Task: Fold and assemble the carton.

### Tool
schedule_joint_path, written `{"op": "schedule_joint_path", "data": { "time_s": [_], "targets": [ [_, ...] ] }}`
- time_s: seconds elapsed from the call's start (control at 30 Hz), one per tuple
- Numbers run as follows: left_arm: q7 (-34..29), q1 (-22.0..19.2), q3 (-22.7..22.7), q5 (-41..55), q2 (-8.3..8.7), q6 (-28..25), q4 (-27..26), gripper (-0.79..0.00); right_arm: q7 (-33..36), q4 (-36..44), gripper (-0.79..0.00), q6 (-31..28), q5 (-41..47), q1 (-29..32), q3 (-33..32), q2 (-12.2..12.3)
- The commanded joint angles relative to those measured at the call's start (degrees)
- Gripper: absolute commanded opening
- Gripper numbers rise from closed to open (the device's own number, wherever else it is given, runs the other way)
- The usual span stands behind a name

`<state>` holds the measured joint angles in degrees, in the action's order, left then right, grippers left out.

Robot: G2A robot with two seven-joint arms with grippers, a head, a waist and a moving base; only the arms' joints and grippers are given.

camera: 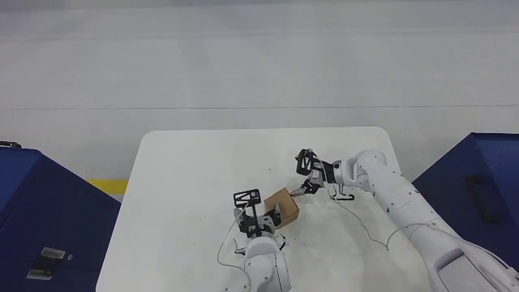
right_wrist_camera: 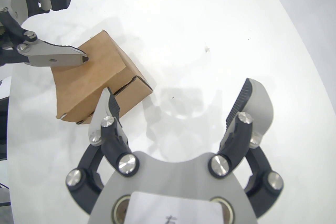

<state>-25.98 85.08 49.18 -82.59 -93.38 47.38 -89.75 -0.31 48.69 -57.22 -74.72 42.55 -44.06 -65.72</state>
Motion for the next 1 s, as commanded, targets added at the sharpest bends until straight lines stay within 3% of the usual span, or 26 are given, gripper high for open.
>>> {"op": "schedule_joint_path", "data": {
  "time_s": [0.0, 0.97],
  "targets": [
    [0.0, 0.25, 0.06, -0.35, -0.05, 0.02, -0.37, 0.0, -0.3, 0.05, 0.0, -0.1, -0.38, -0.04, -0.08, 0.03],
    [-1.23, -0.17, 1.39, -1.63, -1.19, -1.82, 1.35, 0.0, 1.12, -2.39, 0.0, 0.46, -0.56, -1.42, 1.63, -1.87]
  ]
}}
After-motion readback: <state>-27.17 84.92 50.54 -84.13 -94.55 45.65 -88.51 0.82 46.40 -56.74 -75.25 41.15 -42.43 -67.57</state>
